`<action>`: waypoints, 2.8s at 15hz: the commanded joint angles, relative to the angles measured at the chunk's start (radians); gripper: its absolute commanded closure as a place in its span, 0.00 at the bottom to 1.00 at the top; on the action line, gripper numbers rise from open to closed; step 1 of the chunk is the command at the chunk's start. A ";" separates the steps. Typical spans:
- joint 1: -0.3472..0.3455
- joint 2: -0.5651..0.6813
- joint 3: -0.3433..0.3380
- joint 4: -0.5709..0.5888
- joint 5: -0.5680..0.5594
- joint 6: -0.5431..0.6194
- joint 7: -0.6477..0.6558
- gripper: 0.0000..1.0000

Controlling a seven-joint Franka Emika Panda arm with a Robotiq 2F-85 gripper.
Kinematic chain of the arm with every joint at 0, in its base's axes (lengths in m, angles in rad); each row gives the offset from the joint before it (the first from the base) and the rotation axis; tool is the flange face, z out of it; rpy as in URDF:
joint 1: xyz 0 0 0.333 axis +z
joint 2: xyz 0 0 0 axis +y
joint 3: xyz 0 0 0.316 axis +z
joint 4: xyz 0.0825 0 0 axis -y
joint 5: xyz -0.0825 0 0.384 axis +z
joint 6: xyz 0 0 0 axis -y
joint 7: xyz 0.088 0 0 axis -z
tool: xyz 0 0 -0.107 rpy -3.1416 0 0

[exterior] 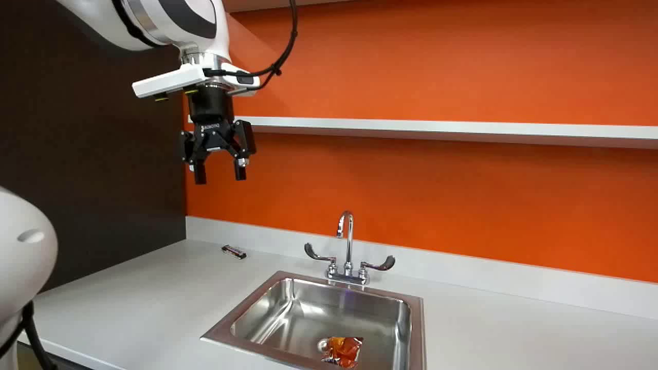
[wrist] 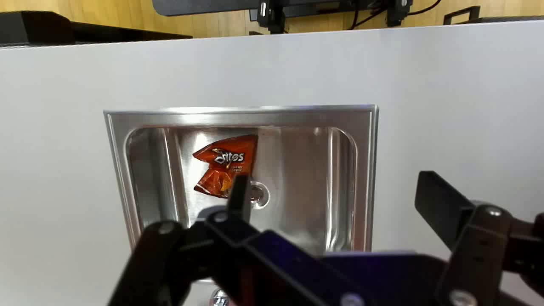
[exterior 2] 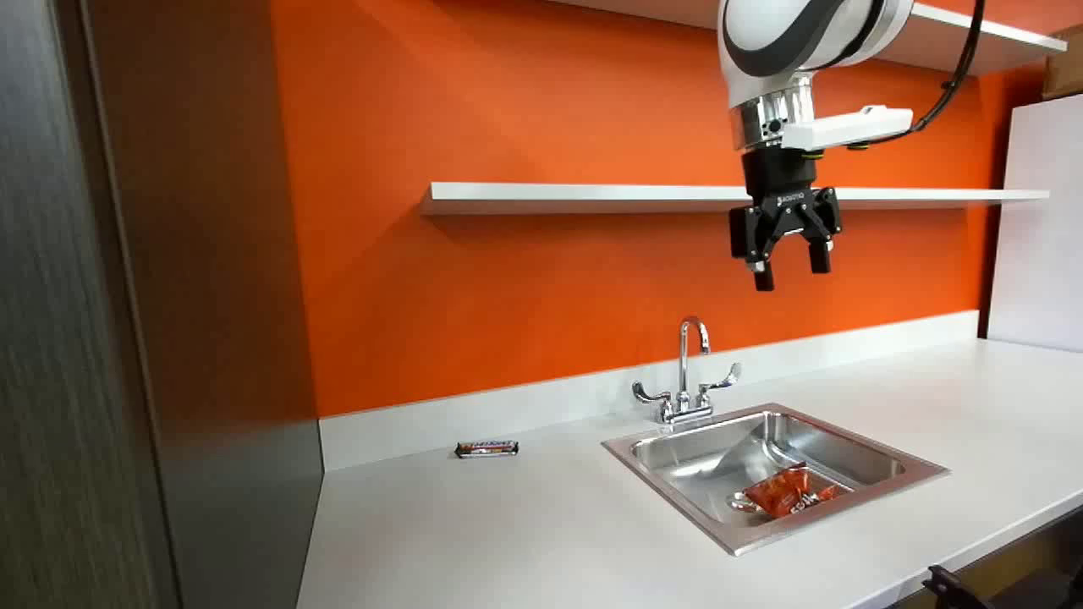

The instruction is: Remove the orange packet from the sink and put it on the table

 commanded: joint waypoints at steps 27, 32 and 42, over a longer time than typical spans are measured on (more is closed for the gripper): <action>-0.153 0.531 -0.258 -0.056 -0.077 0.700 -0.112 0.00; -0.164 0.710 -0.273 -0.013 -0.091 0.786 -0.113 0.00; -0.153 0.999 -0.313 0.154 -0.111 0.828 -0.102 0.00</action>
